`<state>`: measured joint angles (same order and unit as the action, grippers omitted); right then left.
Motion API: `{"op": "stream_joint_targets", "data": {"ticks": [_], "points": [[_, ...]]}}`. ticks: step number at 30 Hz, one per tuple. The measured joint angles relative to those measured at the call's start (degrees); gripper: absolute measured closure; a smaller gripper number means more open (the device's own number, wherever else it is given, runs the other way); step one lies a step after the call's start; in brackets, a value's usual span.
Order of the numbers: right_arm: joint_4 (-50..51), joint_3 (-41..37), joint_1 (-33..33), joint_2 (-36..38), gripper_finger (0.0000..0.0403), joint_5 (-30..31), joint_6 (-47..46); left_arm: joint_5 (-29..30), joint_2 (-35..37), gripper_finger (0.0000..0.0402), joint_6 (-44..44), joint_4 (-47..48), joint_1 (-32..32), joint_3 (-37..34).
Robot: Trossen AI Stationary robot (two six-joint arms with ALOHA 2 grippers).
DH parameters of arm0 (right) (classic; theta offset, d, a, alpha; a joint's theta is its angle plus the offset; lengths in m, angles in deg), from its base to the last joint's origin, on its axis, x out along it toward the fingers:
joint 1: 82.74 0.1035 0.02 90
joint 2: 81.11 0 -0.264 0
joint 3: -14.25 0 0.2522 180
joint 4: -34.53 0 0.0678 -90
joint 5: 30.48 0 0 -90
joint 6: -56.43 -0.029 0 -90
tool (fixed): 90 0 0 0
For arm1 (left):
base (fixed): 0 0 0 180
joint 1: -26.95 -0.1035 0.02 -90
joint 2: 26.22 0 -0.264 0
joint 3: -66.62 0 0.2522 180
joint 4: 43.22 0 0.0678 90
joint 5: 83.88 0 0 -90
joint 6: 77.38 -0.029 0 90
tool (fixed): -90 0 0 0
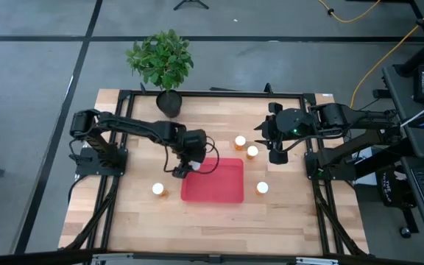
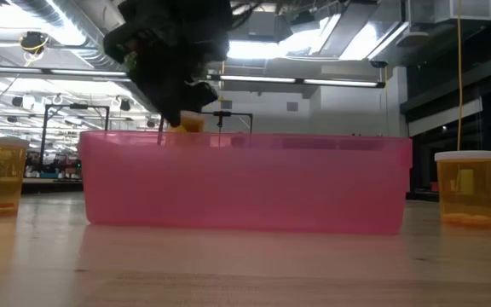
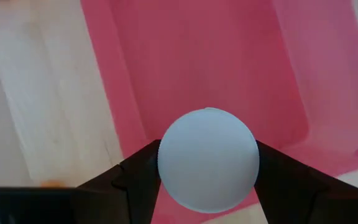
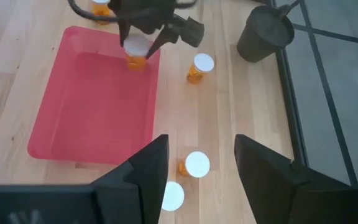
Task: Pick and place pill bottles into a basket
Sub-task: Put the orange pill bottle into the bin
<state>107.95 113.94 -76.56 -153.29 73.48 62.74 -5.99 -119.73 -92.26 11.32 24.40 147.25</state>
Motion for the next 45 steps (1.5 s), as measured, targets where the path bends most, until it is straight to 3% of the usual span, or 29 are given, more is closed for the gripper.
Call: {"op": "stream_joint_targets", "data": {"ticks": [10, 17, 22, 26, 35, 40, 45], "points": [[-0.17, -0.02, 0.02, 0.0, 0.0218, -0.02, 0.37, 1.32, 2.39, 0.0184, 3.52, -7.58, 1.41, -9.23], [-0.33, -0.02, 0.02, 0.0, 0.0218, -0.04, 0.25, 6.65, 2.66, 0.018, 5.08, -14.12, 1.73, -13.99], [-0.33, -0.02, 0.02, 0.0, 0.0218, -0.07, 0.24, 7.02, 2.66, 0.0158, 6.24, -14.02, 1.71, -14.1], [-0.33, -0.02, 0.02, 0.0, 0.0218, -0.06, 0.25, 3.75, 2.66, 0.0115, 7.49, -11.6, 1.48, -13.92], [-0.33, -0.02, 0.02, 0.0, 0.0218, -0.04, 0.25, 11.99, 3.1, 0.0023, 1.58, -2.79, 1.45, -6.91], [0.05, -0.02, 0.02, -0.11, 0.0218, -0.04, -1.47, 18.18, 3.1, 0.0013, -3.43, 1.25, 1.27, 0.81], [4.4, -1.21, 0.02, -0.37, 0.0218, -0.04, -7.62, 29.21, 3.1, 0.0013, -5.5, 5.27, 0.53, 8.97]]}}
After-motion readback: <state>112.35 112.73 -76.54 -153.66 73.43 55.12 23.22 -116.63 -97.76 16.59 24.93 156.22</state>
